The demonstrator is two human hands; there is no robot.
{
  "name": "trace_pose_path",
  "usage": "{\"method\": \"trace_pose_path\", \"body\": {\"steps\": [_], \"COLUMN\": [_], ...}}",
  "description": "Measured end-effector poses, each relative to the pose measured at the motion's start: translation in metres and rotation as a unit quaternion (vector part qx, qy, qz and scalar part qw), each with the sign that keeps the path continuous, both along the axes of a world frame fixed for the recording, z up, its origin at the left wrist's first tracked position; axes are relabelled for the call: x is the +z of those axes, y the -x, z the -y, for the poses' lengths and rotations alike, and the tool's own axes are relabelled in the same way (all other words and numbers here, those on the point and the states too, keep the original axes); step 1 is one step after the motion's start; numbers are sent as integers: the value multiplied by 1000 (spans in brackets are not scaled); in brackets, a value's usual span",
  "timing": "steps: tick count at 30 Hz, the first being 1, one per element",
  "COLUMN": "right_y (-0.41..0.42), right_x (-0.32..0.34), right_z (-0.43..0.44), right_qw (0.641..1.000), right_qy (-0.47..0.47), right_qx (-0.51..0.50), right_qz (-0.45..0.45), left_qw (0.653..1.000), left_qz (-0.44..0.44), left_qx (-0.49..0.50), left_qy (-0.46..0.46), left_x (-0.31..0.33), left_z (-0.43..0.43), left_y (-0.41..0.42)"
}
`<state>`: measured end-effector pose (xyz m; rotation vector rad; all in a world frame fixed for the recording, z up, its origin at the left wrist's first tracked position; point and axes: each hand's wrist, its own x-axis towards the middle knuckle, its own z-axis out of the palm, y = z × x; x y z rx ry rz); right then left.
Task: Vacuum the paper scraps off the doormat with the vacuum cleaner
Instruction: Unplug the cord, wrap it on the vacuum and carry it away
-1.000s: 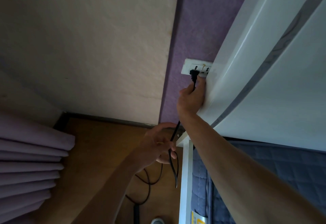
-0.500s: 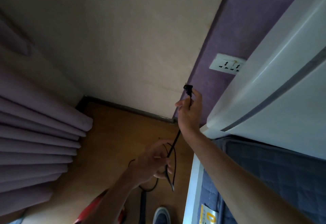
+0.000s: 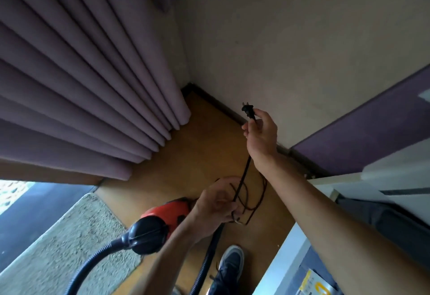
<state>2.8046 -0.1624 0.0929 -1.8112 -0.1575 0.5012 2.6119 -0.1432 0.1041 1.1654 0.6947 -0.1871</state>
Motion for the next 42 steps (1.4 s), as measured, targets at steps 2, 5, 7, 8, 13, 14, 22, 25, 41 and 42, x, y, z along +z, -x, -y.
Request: {"method": "trace_pose_path", "body": {"steps": [2, 5, 7, 8, 13, 14, 22, 25, 41, 42], "right_y": [17, 46, 69, 81, 142, 154, 248, 279, 364, 367], "right_x": [-6, -15, -22, -25, -39, -42, -61, -68, -104, -106], "right_z": [-15, -33, -44, -50, -83, -90, -128, -133, -187, -188], "right_qw": [1000, 998, 997, 996, 990, 987, 961, 945, 816, 800], "right_qy": [24, 37, 39, 37, 35, 34, 61, 77, 94, 94], "right_qx": [19, 44, 64, 75, 137, 154, 271, 318, 551, 574], "right_qz": [3, 1, -3, -6, -20, -23, -8, 16, 145, 149], "left_qw": [1000, 1000, 999, 998, 992, 990, 977, 976, 893, 885], "left_qz": [-1, 11, 8, 6, -3, -2, -17, -22, -34, -35], "left_qx": [18, 29, 52, 67, 126, 139, 212, 215, 445, 461], "left_qy": [-1, 0, 13, 21, 9, 4, 13, 5, 54, 59], "left_x": [-6, -14, -19, -21, -39, -42, -55, -64, -104, -106], "left_z": [-6, -15, -19, -21, -23, -23, -20, -19, -14, -13], "left_y": [23, 56, 76, 86, 146, 158, 232, 249, 258, 254]}}
